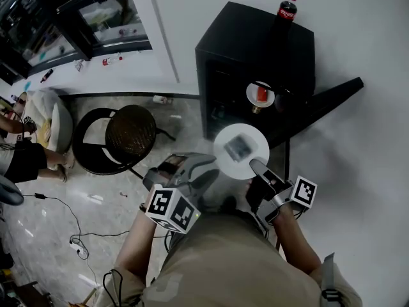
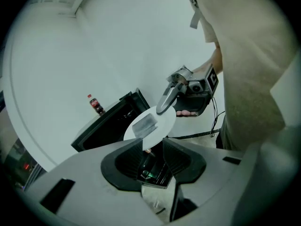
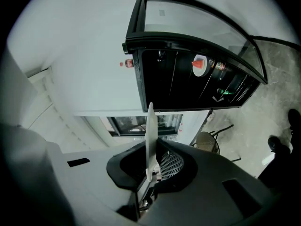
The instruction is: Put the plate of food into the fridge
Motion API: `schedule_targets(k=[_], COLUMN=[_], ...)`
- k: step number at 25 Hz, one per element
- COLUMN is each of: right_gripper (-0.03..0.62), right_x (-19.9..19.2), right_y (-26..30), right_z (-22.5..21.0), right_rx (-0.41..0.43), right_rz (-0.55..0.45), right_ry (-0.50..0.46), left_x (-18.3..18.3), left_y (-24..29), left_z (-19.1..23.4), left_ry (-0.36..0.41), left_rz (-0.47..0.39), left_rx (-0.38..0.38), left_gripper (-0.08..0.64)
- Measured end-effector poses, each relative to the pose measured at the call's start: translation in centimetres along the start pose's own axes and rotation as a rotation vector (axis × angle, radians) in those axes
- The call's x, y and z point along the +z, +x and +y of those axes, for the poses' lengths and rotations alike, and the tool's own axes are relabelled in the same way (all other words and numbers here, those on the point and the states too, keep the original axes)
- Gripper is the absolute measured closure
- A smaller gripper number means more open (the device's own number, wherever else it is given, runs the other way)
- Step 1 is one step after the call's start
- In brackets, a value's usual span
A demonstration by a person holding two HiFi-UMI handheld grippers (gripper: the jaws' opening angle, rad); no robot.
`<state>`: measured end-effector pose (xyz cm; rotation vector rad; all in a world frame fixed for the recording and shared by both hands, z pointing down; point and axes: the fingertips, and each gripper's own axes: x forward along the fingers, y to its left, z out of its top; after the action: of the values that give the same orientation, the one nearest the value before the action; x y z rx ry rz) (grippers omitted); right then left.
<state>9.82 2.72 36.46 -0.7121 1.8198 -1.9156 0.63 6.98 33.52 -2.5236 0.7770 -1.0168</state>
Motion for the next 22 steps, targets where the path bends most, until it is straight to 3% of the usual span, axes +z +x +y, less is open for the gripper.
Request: schedule_targets(k=[4, 7, 12, 16, 22], right_gripper=[0.551, 0.551, 0.551, 0.551, 0.551], right_x=[-0.8, -1.6, -2.9, -3.6, -5.5], right_y=[1.4, 2.4, 3.6, 4.4, 5.9], right_z=[0.2, 0.4, 0.7, 0.3, 0.4], right_rx=[0.015, 0.014, 0.018, 0.012, 0.022], right_rz=[-0.014, -0.022, -0.046, -0.064, -0.078], right_ry=[0.008, -0.002, -0.014, -0.026, -0.054], left_x=[-1.1, -2.0, -3.6, -4.4, -7.3], left_y=[-1.5, -2.8, -4.5, -4.7, -4.5], left_z=[1.1, 2.4, 4.1, 4.5, 4.5], left_ry=[-0.083, -0.204, -0.544, -0.849, -1.193], left_rz=[-0.062, -0.131, -0.298, -0.466, -0.589], left_rx=[0.011, 0.027, -0.013, -0.119, -0.258], left_gripper=[0.431, 0.432, 0.431, 0.411, 0.364])
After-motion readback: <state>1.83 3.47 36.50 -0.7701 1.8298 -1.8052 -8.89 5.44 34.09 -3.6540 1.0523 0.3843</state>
